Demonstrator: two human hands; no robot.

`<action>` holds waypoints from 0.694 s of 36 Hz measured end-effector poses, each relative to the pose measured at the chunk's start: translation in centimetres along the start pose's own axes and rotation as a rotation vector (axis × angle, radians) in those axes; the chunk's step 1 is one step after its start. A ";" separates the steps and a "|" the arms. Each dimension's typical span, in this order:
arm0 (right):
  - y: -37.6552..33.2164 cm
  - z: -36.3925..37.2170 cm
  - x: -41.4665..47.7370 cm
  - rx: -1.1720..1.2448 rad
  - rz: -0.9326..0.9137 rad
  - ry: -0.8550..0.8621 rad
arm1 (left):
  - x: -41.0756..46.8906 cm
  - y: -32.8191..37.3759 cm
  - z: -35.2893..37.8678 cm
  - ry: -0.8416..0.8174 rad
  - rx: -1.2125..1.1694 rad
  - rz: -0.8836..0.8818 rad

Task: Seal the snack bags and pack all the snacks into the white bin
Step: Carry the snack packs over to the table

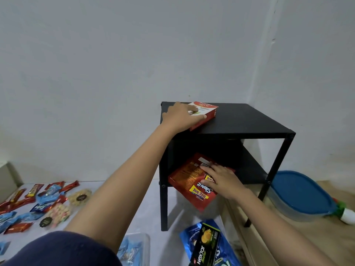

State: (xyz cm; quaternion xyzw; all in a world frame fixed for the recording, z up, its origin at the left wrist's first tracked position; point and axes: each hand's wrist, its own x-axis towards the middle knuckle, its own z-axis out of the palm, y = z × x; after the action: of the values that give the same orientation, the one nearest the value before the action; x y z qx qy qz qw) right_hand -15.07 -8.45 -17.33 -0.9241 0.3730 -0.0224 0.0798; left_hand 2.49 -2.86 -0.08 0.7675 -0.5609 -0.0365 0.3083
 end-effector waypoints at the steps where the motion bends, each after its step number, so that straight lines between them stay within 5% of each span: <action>1: -0.2 0.1 -0.1 -0.020 -0.012 0.018 | 0.0 0.0 -0.1 -0.015 0.000 -0.005; 14: -1.4 -1.2 -2.5 -0.029 -0.175 0.253 | -1.1 0.1 -0.5 -0.077 -0.005 -0.016; 25: -2.6 -3.6 -8.9 -0.003 -0.272 0.265 | -8.4 2.0 -0.5 0.169 -0.040 -0.052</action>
State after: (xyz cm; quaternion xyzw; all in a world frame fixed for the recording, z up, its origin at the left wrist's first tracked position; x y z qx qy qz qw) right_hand -20.13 -0.91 -13.24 -0.9551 0.2519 -0.1538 0.0248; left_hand -2.04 4.47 -1.10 0.7757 -0.5121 0.0089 0.3688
